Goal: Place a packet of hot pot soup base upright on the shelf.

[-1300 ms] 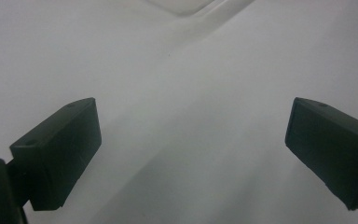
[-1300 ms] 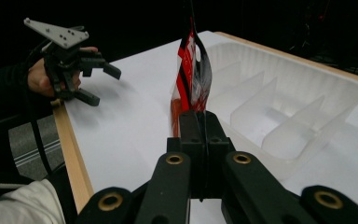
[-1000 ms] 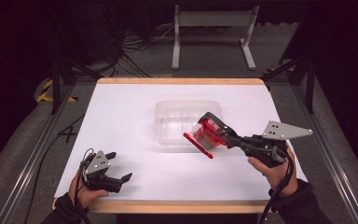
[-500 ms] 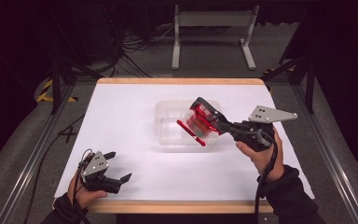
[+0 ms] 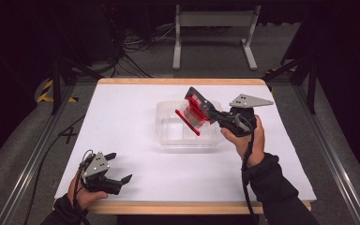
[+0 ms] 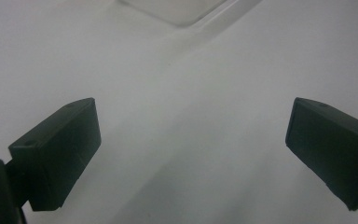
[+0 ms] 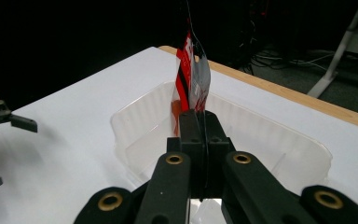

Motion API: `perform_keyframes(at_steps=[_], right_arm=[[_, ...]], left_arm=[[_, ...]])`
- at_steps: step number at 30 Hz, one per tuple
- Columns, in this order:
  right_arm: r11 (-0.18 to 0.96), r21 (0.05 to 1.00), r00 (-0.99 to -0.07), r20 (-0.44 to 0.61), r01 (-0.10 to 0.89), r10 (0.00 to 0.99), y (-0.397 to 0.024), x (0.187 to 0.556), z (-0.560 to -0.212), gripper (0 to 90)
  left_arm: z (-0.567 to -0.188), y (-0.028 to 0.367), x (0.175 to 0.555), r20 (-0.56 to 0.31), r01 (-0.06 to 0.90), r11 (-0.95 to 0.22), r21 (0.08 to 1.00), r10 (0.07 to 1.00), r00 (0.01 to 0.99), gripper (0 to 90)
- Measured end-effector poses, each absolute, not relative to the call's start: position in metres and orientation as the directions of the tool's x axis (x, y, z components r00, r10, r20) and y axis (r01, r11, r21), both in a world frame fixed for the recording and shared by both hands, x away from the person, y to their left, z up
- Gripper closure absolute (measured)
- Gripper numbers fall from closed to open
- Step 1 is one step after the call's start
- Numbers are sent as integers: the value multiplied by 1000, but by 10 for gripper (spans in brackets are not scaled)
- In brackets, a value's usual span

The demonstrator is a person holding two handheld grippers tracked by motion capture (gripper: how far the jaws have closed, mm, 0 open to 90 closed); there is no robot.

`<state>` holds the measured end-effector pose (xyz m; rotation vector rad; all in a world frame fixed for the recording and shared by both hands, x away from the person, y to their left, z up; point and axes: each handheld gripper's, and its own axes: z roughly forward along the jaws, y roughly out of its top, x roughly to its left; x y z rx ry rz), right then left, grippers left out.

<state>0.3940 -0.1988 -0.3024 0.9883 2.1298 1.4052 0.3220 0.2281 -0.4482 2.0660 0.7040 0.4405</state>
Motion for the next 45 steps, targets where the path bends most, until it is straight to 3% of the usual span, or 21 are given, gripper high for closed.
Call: perform_keyframes(at_steps=[14, 21, 29, 35, 45], right_arm=[[256, 886, -641, 59, 387, 765, -157, 410, -314, 900], [193, 885, -579, 101, 425, 809, -161, 412, -319, 900], [207, 886, -630, 115, 414, 769, -149, 391, -307, 900], [169, 881, -599, 149, 442, 787, -150, 394, -316, 900], [157, 882, -533, 118, 444, 838, -157, 396, -329, 900]], left_arm=[[-449, 228, 322, 44, 314, -455, 833, 621, 782, 38], [-449, 228, 322, 42, 314, -456, 833, 618, 785, 38], [-449, 226, 322, 46, 312, -460, 831, 616, 786, 39], [-449, 228, 322, 41, 315, -456, 832, 617, 786, 39], [-449, 227, 321, 44, 313, -462, 830, 614, 788, 39]])
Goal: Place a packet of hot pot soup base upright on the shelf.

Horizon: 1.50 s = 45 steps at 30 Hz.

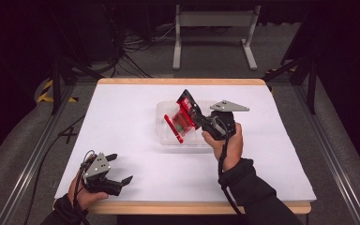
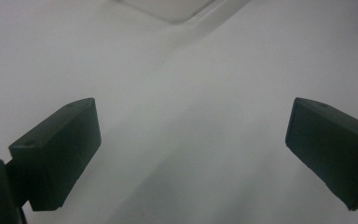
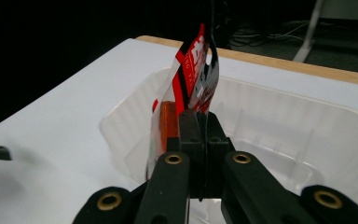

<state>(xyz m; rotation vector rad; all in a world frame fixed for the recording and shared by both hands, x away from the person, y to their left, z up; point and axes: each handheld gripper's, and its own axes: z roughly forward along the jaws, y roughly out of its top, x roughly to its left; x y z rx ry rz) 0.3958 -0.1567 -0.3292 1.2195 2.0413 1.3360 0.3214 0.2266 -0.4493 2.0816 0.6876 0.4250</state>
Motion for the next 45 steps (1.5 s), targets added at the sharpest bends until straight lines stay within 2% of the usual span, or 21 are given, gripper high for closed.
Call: perform_keyframes(at_steps=[5, 15, 18, 22, 30, 33, 45], right_arm=[[114, 887, -485, 134, 447, 864, -168, 402, -335, 900], [76, 882, -442, 157, 466, 883, -155, 422, -335, 900], [109, 879, -439, 121, 463, 890, -147, 425, -334, 900], [111, 871, -433, 125, 479, 892, -143, 429, -337, 900], [157, 849, -481, 125, 504, 868, -132, 429, -347, 886], [204, 849, -513, 90, 488, 854, -127, 429, -350, 875], [261, 848, -594, 77, 461, 801, -120, 431, -358, 844]], left_arm=[[-450, 226, 323, 39, 321, -465, 825, 613, 789, 40], [-451, 226, 323, 37, 319, -465, 826, 610, 792, 40], [-451, 226, 323, 38, 319, -469, 824, 607, 794, 40], [-451, 226, 322, 37, 317, -466, 826, 605, 795, 40], [-451, 226, 323, 37, 316, -467, 826, 604, 796, 40], [-451, 226, 323, 37, 316, -467, 826, 604, 796, 39], [-451, 227, 323, 38, 317, -470, 824, 604, 796, 39]])
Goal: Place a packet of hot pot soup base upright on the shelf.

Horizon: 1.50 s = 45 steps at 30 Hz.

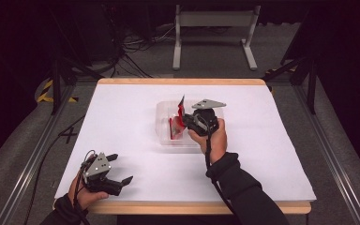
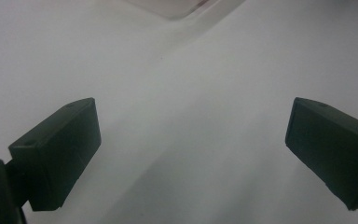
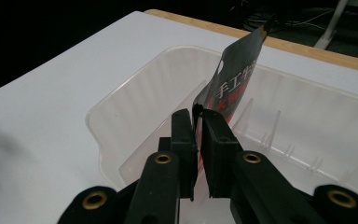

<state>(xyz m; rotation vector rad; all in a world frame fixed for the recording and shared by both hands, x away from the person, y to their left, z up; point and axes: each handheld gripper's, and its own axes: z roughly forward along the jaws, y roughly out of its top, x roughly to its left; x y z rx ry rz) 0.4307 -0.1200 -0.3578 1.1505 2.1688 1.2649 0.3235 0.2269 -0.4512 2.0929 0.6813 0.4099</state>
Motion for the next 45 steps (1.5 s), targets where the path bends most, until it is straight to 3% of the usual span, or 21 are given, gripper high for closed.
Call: perform_keyframes(at_steps=[12, 32, 45], right_arm=[[301, 848, -636, 54, 436, 770, -117, 432, -356, 816], [398, 810, -679, 0, 430, 734, -119, 441, -358, 660], [437, 794, -694, -26, 423, 720, -125, 440, -355, 469]], left_arm=[[-451, 227, 323, 37, 316, -461, 829, 610, 792, 39], [-451, 227, 323, 42, 317, -471, 823, 608, 793, 39], [-452, 225, 323, 45, 315, -477, 820, 603, 796, 40]])
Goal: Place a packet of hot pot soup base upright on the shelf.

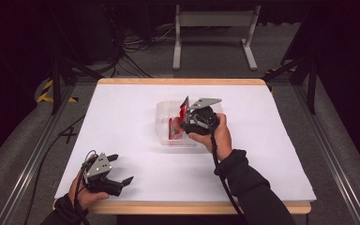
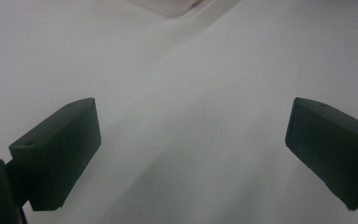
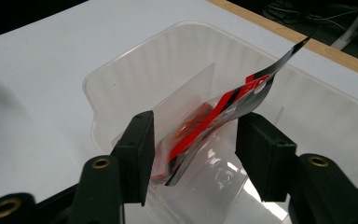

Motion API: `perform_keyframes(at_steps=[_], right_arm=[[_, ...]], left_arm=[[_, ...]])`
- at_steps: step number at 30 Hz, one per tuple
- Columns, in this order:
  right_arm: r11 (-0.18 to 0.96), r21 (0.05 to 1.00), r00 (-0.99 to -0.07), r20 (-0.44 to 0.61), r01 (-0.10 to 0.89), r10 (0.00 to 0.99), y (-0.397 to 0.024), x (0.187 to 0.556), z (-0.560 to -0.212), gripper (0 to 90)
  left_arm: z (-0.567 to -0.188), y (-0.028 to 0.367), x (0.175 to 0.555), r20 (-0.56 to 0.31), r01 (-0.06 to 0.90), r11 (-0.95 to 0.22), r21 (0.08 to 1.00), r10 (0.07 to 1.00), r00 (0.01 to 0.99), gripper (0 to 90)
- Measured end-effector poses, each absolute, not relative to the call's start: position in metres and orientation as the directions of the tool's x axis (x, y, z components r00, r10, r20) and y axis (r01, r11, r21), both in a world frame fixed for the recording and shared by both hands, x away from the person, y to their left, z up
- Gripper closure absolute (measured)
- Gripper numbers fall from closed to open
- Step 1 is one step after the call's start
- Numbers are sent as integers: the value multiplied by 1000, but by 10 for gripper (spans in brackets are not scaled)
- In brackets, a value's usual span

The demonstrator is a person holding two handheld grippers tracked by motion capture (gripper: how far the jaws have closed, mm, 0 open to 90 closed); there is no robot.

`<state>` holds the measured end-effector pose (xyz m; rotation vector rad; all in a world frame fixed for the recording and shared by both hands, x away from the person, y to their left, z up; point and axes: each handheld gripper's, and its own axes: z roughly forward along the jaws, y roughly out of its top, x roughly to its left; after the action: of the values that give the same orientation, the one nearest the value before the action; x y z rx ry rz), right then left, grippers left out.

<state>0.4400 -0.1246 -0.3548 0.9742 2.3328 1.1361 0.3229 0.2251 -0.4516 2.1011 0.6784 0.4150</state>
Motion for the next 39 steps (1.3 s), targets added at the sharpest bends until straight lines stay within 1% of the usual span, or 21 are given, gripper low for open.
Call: perform_keyframes(at_steps=[3, 6, 8, 12, 13, 18, 29, 39], right_arm=[[439, 793, -691, -32, 422, 722, -127, 440, -353, 446], [448, 787, -687, -43, 423, 725, -131, 440, -351, 388], [469, 778, -690, -65, 417, 721, -133, 439, -350, 329], [521, 760, -718, -105, 388, 688, -138, 436, -346, 312], [521, 760, -718, -105, 388, 688, -138, 436, -346, 312], [572, 743, -728, -171, 348, 664, -143, 431, -341, 297], [605, 732, -719, -234, 313, 655, -165, 420, -332, 282], [646, 706, -700, -303, 291, 647, -189, 407, -333, 262]], left_arm=[[-452, 225, 323, 46, 314, -478, 820, 602, 797, 40], [-452, 225, 323, 46, 315, -479, 819, 602, 797, 40], [-452, 225, 323, 45, 314, -477, 821, 602, 797, 39], [-451, 225, 323, 45, 314, -474, 822, 604, 796, 38], [-451, 226, 323, 46, 313, -473, 824, 607, 794, 38], [-451, 226, 323, 47, 316, -471, 824, 612, 790, 38], [-451, 226, 323, 54, 316, -480, 819, 611, 789, 38], [-452, 226, 322, 55, 316, -480, 818, 613, 788, 37]])
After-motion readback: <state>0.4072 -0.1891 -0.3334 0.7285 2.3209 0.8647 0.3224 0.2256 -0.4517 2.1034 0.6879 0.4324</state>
